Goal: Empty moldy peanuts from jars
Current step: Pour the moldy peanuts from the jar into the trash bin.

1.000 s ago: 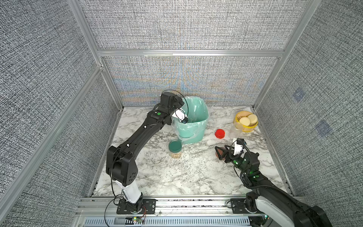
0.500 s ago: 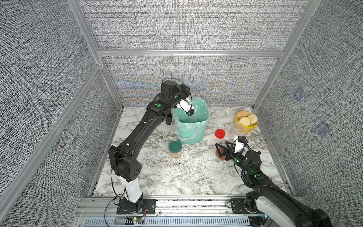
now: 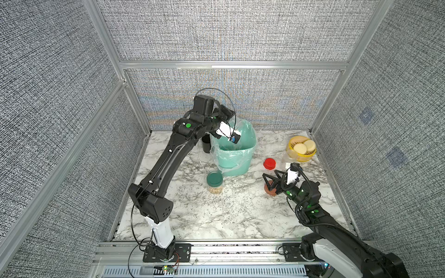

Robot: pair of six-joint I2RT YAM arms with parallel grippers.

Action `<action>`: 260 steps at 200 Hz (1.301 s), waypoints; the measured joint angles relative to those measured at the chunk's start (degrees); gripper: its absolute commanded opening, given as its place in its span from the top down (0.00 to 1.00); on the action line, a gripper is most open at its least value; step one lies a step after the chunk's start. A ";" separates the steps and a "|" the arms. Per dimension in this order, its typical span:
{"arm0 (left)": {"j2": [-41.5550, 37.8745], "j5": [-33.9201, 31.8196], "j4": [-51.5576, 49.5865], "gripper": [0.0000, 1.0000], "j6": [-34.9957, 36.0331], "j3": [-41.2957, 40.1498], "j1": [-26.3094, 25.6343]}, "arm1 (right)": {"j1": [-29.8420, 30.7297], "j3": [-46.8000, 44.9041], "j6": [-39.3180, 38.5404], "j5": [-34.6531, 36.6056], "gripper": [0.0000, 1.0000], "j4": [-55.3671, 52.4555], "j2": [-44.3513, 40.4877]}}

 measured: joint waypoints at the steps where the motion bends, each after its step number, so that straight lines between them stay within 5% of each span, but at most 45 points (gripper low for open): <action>1: -0.02 0.07 -0.02 1.00 -0.11 -0.04 0.00 | 0.00 0.00 0.00 -0.02 0.02 0.00 0.02; 36: -0.04 -1.75 1.86 1.00 0.70 -4.09 -0.09 | 0.00 1.14 0.20 -1.97 0.02 0.11 0.98; 92: 1.31 -12.50 15.52 1.00 14.58 -16.02 0.07 | 0.00 14.97 2.14 -8.87 0.02 0.33 8.90; 174: -0.22 -8.68 26.64 1.00 13.62 -15.65 0.02 | 0.04 40.06 8.46 -17.88 0.02 -1.75 25.94; 260: -2.54 -7.61 31.41 1.00 16.24 -21.62 0.02 | 4.55 50.18 13.84 -12.79 0.02 -7.13 35.78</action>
